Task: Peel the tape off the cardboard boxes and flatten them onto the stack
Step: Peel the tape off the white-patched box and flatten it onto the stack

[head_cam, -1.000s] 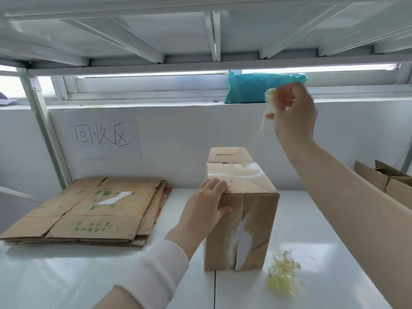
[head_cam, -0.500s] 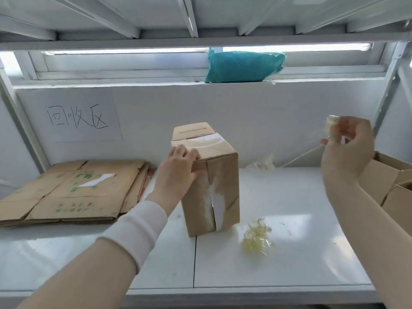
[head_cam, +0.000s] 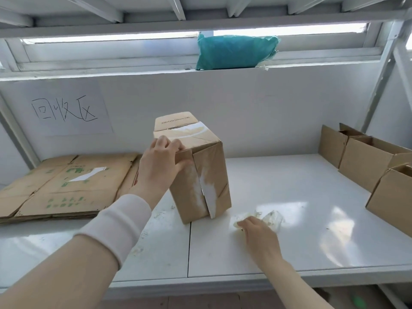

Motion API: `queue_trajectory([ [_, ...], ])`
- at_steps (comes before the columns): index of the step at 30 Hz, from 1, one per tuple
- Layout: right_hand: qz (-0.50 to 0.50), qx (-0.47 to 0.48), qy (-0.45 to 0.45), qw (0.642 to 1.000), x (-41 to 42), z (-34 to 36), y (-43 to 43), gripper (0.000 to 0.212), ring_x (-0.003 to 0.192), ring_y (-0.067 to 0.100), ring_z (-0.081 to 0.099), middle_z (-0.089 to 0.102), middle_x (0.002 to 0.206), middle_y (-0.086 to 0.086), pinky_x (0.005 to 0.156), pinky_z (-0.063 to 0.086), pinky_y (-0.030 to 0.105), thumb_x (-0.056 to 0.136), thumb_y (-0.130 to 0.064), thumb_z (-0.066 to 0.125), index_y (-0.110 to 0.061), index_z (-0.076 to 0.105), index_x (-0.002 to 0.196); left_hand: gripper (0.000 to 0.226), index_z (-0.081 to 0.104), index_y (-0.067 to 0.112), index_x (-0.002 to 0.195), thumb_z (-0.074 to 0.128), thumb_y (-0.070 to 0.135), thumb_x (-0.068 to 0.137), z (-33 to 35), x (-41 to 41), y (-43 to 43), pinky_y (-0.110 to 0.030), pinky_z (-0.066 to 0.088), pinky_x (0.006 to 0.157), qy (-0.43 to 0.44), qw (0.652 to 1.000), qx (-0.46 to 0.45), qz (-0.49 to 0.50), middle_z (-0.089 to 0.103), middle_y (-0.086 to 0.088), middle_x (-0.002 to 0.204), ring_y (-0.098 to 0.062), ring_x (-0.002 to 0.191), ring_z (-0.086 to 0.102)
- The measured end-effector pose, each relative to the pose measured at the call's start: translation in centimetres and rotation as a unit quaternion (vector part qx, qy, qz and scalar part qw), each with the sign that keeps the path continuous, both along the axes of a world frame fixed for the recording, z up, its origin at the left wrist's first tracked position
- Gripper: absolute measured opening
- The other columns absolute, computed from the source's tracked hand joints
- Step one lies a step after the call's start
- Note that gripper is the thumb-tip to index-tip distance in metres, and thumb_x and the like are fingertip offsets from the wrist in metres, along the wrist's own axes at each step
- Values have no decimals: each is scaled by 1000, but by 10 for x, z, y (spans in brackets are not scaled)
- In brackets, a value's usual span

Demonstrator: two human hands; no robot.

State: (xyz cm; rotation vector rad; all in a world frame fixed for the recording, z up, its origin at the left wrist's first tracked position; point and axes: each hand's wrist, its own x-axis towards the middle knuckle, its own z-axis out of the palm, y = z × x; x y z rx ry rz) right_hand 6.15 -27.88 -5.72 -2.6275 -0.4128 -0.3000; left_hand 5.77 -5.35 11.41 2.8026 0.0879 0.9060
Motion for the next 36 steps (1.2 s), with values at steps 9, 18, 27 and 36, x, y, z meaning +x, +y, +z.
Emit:
queue_trajectory([
  [9, 41, -86, -68, 993, 11, 22, -13, 35, 68, 21, 60, 57, 74, 2, 41, 22, 10, 46, 5, 85, -12, 68, 72, 39, 57, 18, 113, 64, 41, 81, -3, -3, -4, -33, 40, 85, -7, 1000, 4, -21, 52, -5, 109, -23, 111, 45],
  [18, 47, -78, -242, 966, 22, 120, -15, 21, 68, 26, 51, 56, 72, 8, 56, 46, 31, 56, -6, 86, -7, 66, 63, 41, 58, 18, 114, 65, 41, 80, -4, -1, -4, -33, 39, 87, -8, 999, -15, -29, 52, -5, 109, -22, 112, 44],
  [27, -4, 115, 104, 988, 15, 45, -31, 23, 101, 23, 59, 61, 105, 2, 88, 47, 30, 88, -2, 54, -18, 55, 103, 42, 58, 17, 114, 65, 42, 81, -5, -1, -5, -33, 39, 86, -12, 999, -16, -29, 52, -6, 108, -23, 112, 44],
  [36, -54, -67, 56, 995, 12, 27, -34, 41, 114, 23, 31, 32, 118, 6, 81, 36, 19, 85, -14, 60, -18, 47, 124, 42, 59, 16, 113, 66, 41, 80, -7, -2, -5, -35, 40, 85, -22, 999, -15, -32, 52, -7, 108, -24, 111, 45],
])
